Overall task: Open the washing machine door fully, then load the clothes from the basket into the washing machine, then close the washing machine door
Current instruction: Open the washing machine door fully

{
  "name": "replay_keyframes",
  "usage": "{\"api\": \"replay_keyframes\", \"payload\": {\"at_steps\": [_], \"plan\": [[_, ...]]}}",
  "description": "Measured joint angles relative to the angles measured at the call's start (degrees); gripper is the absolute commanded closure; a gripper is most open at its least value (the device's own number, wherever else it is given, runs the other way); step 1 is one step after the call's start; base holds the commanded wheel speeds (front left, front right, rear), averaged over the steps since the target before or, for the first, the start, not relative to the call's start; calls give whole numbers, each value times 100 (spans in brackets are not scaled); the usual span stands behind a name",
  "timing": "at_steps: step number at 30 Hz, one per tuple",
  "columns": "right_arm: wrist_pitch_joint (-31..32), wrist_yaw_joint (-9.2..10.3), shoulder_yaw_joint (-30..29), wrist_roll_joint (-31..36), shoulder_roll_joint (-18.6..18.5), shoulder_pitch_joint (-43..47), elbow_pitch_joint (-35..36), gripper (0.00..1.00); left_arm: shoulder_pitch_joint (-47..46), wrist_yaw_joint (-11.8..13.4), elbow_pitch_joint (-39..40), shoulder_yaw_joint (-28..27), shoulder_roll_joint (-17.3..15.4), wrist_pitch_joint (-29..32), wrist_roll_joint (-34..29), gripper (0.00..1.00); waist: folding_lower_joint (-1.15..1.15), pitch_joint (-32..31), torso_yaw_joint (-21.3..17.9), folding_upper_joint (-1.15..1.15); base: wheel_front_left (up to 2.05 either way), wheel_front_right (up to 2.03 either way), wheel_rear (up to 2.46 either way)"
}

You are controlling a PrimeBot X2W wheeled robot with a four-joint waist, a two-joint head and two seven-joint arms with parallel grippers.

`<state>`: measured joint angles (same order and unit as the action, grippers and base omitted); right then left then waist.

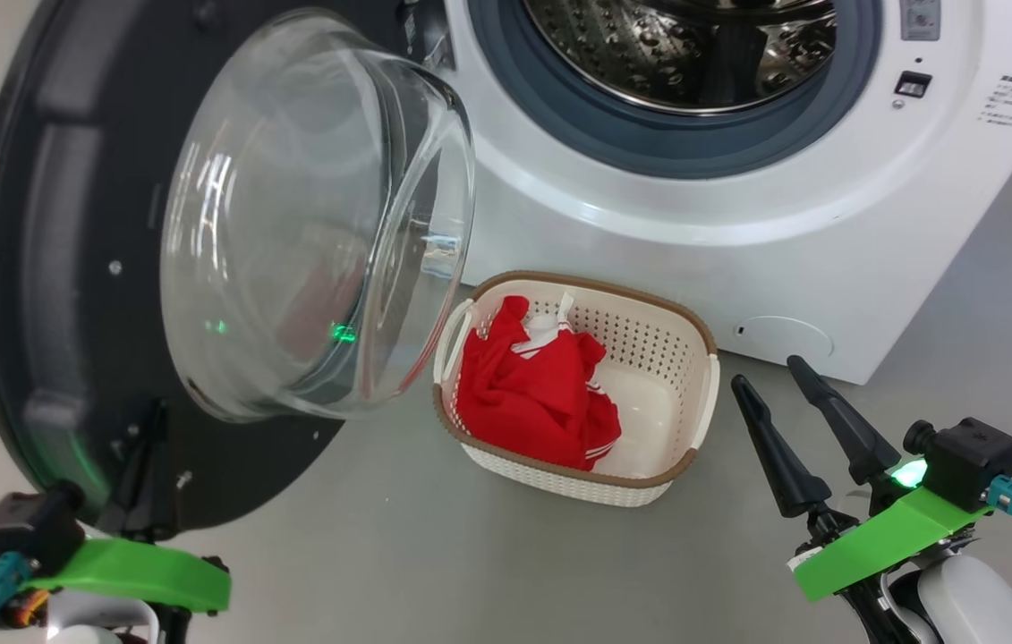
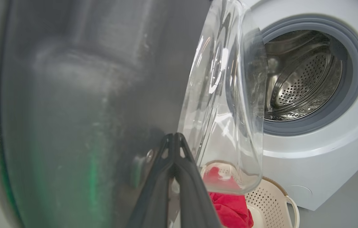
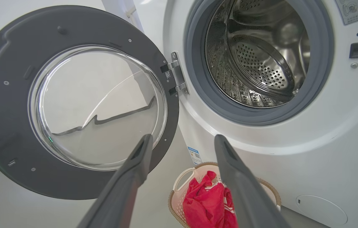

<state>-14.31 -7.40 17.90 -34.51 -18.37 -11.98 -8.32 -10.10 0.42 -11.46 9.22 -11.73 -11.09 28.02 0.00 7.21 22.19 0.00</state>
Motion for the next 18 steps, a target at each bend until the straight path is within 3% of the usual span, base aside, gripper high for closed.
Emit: {"api": "replay_keyframes", "payload": {"at_steps": [18], "plan": [[0, 0, -3, 1, 10, -238, 2, 0, -884, -179, -1206, -196, -497, 303, 183, 100, 0, 336, 243, 0, 0, 0, 0]]}}
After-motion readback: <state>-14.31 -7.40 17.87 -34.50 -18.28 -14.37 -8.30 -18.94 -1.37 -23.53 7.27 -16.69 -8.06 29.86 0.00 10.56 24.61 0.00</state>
